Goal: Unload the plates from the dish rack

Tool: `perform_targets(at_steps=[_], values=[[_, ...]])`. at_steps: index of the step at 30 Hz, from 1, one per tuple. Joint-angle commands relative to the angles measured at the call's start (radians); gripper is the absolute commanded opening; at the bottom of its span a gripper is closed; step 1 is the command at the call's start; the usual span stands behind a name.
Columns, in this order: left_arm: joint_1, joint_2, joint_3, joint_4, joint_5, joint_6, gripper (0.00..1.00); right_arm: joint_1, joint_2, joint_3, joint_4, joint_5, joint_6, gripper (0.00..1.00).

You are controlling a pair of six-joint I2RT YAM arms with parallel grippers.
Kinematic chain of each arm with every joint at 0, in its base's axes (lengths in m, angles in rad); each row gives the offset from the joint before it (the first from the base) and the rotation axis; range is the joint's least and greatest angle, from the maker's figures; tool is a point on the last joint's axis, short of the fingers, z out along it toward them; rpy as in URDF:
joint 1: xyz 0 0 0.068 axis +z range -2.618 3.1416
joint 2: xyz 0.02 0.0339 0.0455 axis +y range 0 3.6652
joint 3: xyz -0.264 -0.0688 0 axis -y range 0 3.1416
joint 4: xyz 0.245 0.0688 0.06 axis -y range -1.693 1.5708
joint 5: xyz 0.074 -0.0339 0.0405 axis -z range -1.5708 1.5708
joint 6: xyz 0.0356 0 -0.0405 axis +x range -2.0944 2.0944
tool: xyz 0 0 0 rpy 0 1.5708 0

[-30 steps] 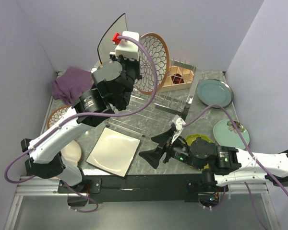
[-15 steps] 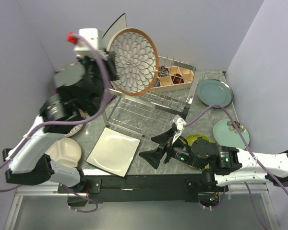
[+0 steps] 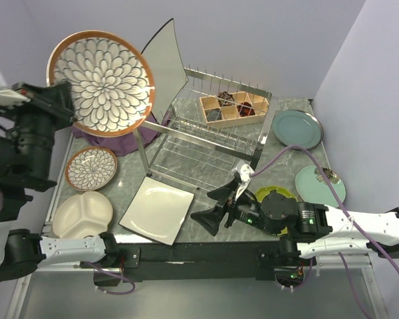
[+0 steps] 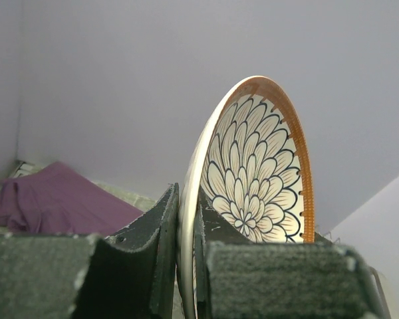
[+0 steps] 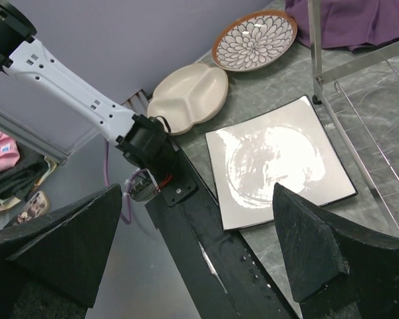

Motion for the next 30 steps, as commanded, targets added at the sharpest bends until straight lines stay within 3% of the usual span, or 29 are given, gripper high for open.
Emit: perform_targets(at_steps=[1, 7, 11, 15, 24, 30], values=[[0.002, -0.051, -0.047, 0.172, -0.061, -0.041, 0.01, 0.007, 0.003, 0.005, 0.051, -0.003, -0.001, 1.0], [0.0, -0.115, -0.172, 0.341, -0.204, 0.104, 0.01, 0.007, -0.002, -0.006, 0.062, -0.01, 0.004, 1.0], [0.0, -0.134, -0.253, 0.536, -0.245, 0.224, 0.01, 0.007, -0.008, -0.017, 0.063, -0.012, 0.006, 1.0], [0.002, -0.119, -0.295, 0.604, -0.253, 0.293, 0.01, 0.007, -0.026, -0.027, 0.06, -0.012, 0.01, 1.0], [0.018, -0.046, -0.236, 0.674, -0.256, 0.376, 0.01, 0.007, -0.062, -0.055, 0.063, -0.007, 0.015, 1.0], [0.095, 0.007, -0.149, 0.574, -0.219, 0.306, 0.01, 0.007, -0.072, -0.066, 0.065, -0.007, 0.016, 1.0]])
